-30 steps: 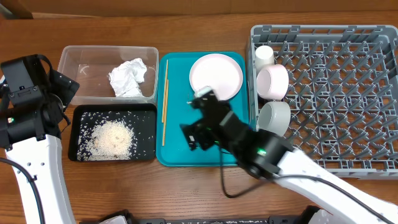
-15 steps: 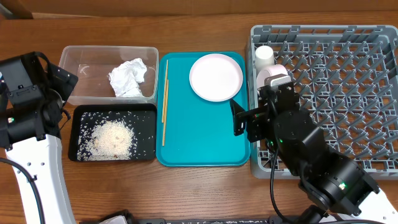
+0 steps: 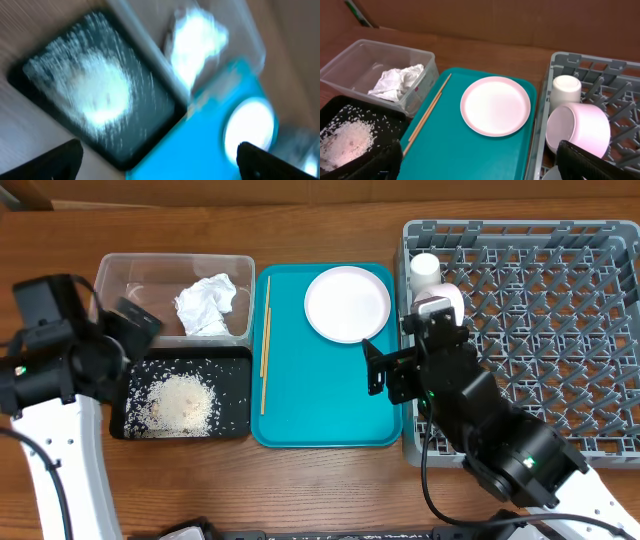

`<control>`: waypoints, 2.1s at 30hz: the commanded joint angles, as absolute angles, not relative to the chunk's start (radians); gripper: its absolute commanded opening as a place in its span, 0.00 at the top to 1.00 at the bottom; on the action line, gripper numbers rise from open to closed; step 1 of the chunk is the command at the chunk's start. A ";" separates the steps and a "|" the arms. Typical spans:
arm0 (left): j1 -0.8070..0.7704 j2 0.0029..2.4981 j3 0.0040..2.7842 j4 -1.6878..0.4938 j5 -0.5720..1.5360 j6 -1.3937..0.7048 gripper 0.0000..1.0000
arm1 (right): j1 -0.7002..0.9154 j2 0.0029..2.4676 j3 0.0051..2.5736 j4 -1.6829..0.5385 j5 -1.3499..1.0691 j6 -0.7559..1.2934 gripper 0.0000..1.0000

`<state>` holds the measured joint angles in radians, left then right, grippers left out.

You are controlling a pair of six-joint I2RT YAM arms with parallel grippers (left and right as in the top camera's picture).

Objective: Sort waste into correct bins and load items into the dishwasher

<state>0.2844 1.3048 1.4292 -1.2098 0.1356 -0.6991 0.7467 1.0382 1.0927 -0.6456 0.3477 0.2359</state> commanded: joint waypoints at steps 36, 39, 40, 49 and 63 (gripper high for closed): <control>-0.456 1.763 1.284 -1.013 -0.271 -0.599 0.96 | 0.744 1.180 1.095 -0.641 0.363 0.235 0.00; -0.437 1.779 1.284 -0.994 -0.271 -0.600 0.96 | 0.744 1.180 1.095 -0.641 0.363 0.235 0.00; -0.431 1.786 1.284 -0.984 -0.270 -0.603 0.96 | 0.744 1.180 1.095 -0.641 0.362 0.235 0.00; -0.413 1.857 1.283 -0.885 -0.304 -0.606 0.96 | 0.744 1.180 1.095 -0.641 0.363 0.235 0.00; -0.415 2.007 1.283 -0.820 -0.447 -0.605 0.96 | 0.744 1.180 1.095 -0.641 0.363 0.235 0.00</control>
<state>-0.4171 1.9743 1.2873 -0.8276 -0.3920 -0.5957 0.7467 1.1793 1.0927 -0.6449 0.3481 0.2348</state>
